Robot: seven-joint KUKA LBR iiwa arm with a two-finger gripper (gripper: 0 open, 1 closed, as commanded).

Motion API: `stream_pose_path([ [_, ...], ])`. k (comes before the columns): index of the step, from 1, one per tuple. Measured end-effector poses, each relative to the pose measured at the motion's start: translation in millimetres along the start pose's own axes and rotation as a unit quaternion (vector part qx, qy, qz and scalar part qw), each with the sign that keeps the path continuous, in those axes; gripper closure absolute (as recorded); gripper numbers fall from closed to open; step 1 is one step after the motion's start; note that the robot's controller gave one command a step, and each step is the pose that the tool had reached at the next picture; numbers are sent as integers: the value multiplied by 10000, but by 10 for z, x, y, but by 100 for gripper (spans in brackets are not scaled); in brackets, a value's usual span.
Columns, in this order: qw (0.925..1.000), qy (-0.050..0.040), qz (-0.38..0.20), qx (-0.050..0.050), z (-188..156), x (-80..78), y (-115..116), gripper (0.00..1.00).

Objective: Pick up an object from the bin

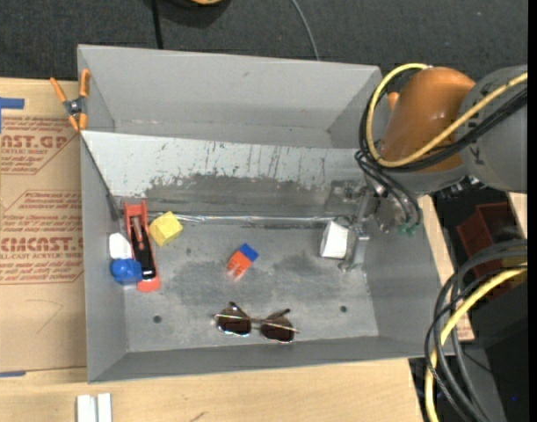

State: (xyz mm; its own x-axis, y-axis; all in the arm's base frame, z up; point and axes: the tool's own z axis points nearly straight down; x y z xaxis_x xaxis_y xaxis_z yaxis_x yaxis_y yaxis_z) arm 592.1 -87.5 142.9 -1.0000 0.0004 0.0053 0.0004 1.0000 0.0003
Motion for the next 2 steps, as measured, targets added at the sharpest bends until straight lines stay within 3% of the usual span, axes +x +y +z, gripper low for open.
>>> stream_pose_path([
  [1, 10000, -38, -4, 4, -51, -17, 3, 0],
  [2, 9988, -42, -485, 6, 439, -32, -282, 0],
])
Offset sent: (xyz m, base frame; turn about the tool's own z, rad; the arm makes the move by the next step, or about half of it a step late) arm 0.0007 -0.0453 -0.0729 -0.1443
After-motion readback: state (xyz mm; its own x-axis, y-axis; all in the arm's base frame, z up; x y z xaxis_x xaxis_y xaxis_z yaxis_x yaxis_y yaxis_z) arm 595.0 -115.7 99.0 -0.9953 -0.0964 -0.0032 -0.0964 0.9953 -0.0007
